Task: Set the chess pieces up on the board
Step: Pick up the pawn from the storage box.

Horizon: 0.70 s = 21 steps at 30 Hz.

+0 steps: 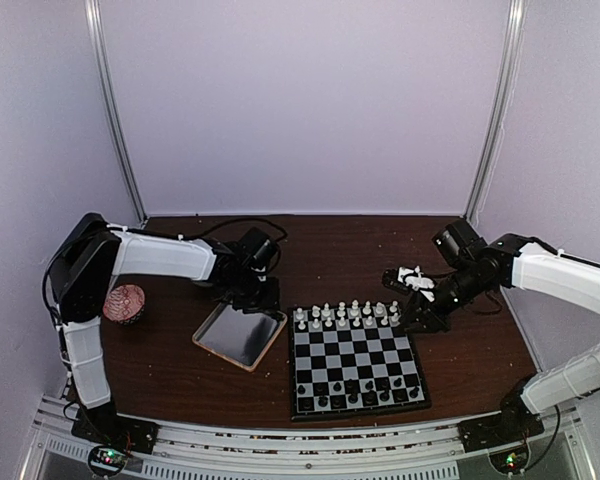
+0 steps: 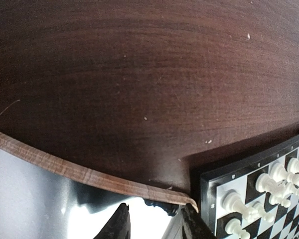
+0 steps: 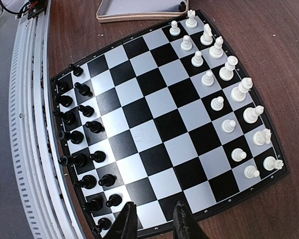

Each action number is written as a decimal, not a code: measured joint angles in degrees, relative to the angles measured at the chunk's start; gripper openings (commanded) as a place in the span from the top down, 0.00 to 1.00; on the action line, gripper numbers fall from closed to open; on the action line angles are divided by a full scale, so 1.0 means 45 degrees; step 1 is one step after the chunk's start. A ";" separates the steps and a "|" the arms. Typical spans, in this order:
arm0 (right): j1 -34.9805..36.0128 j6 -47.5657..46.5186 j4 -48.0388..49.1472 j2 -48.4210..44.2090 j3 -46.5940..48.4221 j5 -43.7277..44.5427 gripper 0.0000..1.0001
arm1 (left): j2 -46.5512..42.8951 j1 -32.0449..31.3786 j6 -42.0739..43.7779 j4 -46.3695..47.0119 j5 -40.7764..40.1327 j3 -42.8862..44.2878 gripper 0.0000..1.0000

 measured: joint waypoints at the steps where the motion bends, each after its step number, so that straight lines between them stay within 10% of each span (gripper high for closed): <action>1: 0.0000 -0.0005 0.0000 0.0000 0.0000 -0.0005 0.73 | 0.0083 0.0005 -0.0034 -0.0019 0.0024 0.0078 0.66; 21: -0.0073 -0.0287 -0.0010 0.0272 -0.0068 -0.0039 0.73 | 0.0797 0.0029 0.0073 -0.1073 0.0471 0.0733 0.70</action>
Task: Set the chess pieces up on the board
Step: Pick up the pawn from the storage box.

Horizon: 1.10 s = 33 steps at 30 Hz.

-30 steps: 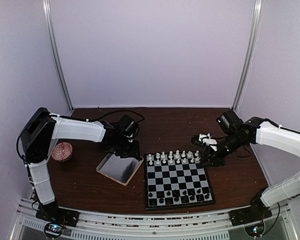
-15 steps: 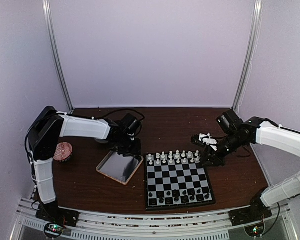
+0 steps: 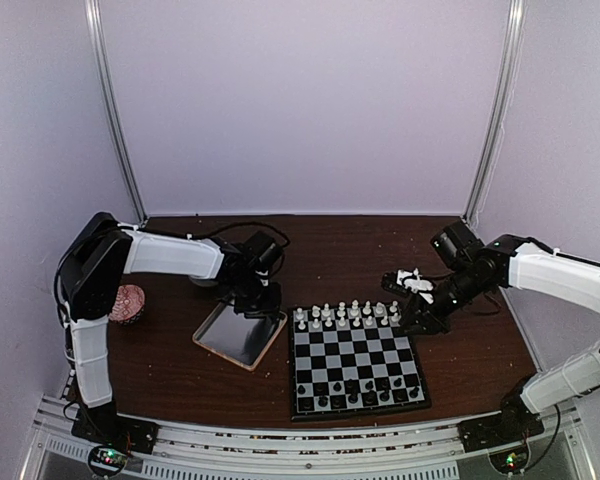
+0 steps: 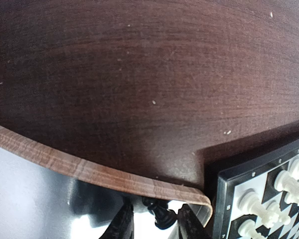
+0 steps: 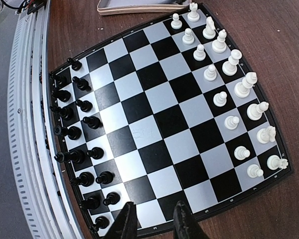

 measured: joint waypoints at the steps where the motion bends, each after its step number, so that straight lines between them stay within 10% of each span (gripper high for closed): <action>1: -0.0005 -0.0015 -0.0005 0.0015 0.0000 0.0000 0.73 | 0.0034 0.0000 0.0029 -0.0063 0.0015 0.0039 0.70; 33: -0.0005 -0.0083 -0.0102 0.0170 0.0005 -0.0078 0.74 | 0.1209 0.0214 0.2263 -0.2997 -0.0554 0.2152 0.78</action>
